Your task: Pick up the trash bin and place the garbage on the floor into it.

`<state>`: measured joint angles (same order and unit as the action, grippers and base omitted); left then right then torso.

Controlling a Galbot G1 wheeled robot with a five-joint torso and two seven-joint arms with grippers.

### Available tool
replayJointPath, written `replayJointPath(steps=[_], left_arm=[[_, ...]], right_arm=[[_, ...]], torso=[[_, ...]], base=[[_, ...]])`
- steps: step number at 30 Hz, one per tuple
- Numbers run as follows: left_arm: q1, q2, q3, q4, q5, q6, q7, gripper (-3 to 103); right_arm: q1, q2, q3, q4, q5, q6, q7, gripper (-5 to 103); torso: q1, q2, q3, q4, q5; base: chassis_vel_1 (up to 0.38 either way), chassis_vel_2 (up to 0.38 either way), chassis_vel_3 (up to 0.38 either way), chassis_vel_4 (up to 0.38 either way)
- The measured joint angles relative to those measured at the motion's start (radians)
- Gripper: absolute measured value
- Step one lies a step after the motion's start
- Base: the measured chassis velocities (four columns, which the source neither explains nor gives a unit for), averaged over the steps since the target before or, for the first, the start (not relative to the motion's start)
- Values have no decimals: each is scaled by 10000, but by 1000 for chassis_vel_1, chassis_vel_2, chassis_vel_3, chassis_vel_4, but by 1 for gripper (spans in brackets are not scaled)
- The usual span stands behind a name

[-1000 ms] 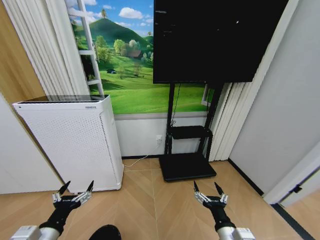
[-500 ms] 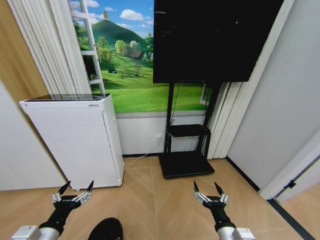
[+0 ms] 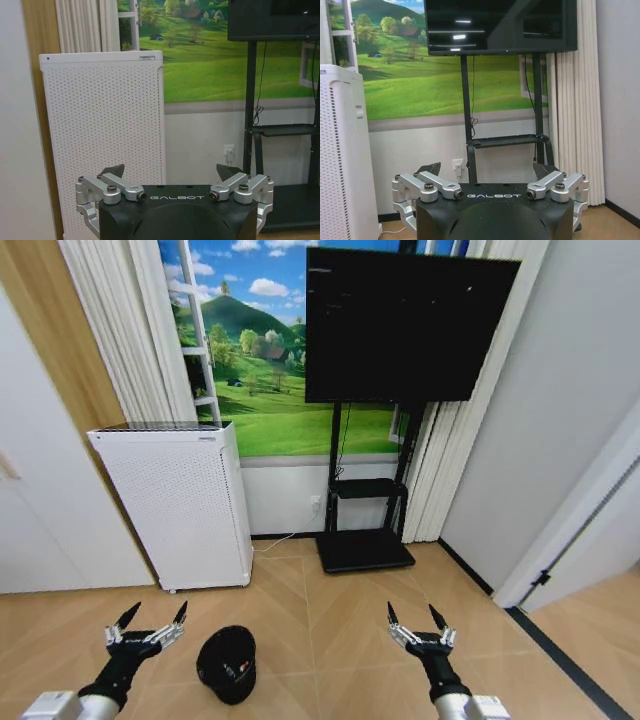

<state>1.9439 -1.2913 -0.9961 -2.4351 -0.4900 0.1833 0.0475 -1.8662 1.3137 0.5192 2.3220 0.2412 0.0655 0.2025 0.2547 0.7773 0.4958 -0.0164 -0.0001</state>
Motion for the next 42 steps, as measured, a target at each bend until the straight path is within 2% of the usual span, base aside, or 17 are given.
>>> replayJointPath(steps=[2,3,6,7,10,12,14,18,20,24,32,37,39,42], left_arm=[[0,-1,0,1,0,0,0,100],[0,0,0,0,0,0,0,100],[0,-1,0,-1,0,0,4,100],[0,-1,0,0,0,0,1,100],[0,-1,0,-1,0,0,2,100],[0,-1,1,0,0,0,-2,100],[0,-1,0,-1,0,0,-2,100],[1,-1,0,0,0,0,-4,100],[1,-1,-1,-1,0,1,-3,100],[0,0,-1,0,0,1,-3,100],[0,-1,0,0,0,1,-2,100],[1,-2,1,-1,0,0,6,100],[1,-2,1,-1,0,2,6,100],[1,-1,0,-1,0,1,6,100]], right_arm=[[0,0,2,2,0,0,0,100],[0,0,1,0,0,0,0,100],[0,-1,1,0,1,0,0,100],[0,0,1,1,0,0,0,100],[1,0,1,0,0,0,0,100],[-1,-1,2,1,0,0,0,100],[0,0,0,1,0,0,0,100],[-1,0,1,1,0,0,0,100],[0,0,1,1,0,0,0,100],[0,0,0,1,0,0,0,100],[3,-1,2,1,0,0,0,100],[-1,-1,6,1,0,0,1,100],[-5,-1,5,1,0,0,2,100],[3,-1,3,1,0,0,1,100]], torso=[[-2,0,-1,2,-9],[0,-4,1,0,5],[1,-5,1,3,8],[-3,-3,-4,1,-12],[0,-10,-2,3,11],[-2,-10,-4,1,-13],[-2,-12,-4,0,8],[-2,-12,-6,2,-7],[-2,-15,-6,1,5],[-2,-17,-6,2,-6],[0,-20,-4,2,3],[-11,-17,-14,4,-2],[-9,-19,-11,-3,6],[-2,-23,-7,1,-9]], base=[[371,-356,-366,381],[389,-366,-370,367],[394,-366,-370,364],[342,-386,-326,372],[359,-337,-358,363],[331,-349,-308,376],[308,-355,-355,360],[260,-360,-238,352],[143,-357,-157,347],[112,-366,-111,379],[57,-410,-54,390],[24,-116,-35,153],[0,0,0,0],[43,54,-19,-45]])
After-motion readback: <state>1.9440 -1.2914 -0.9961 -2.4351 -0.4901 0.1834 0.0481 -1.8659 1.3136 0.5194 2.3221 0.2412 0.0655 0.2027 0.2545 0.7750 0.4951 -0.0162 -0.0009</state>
